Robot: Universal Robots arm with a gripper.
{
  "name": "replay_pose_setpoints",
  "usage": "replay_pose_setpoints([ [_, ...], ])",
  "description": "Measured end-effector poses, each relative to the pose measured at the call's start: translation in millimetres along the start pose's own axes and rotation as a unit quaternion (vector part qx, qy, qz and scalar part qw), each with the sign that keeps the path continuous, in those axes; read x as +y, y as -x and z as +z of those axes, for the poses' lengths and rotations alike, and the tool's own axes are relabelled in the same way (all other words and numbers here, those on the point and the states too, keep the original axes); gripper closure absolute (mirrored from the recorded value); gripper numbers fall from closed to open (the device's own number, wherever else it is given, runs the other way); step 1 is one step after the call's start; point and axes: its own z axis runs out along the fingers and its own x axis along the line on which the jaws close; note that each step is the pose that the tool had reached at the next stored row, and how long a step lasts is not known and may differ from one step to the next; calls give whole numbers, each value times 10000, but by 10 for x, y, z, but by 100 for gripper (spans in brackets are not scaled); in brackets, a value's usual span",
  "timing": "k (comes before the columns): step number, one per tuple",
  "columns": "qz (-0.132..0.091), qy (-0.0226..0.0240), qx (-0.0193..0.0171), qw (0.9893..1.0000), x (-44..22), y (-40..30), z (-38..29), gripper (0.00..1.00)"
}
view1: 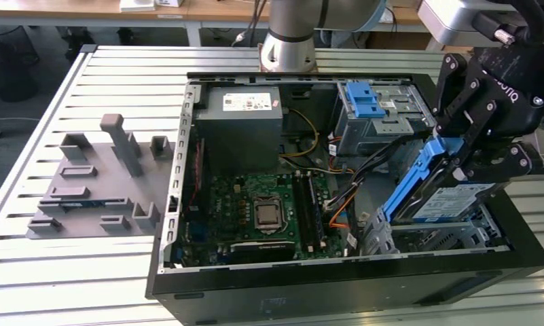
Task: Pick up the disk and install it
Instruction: 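Insert the disk into the insertion slot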
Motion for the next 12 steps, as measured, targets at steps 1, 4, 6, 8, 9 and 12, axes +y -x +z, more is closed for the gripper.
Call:
replay_pose_setpoints([
  [1,0,0,0,10000,0,0,0,64],
  [4,0,0,0,10000,0,0,0,64],
  [6,0,0,0,10000,0,0,1,64],
  [8,0,0,0,10000,0,0,2,64],
  [9,0,0,0,10000,0,0,4,64],
  [12,0,0,0,10000,0,0,22,64],
])
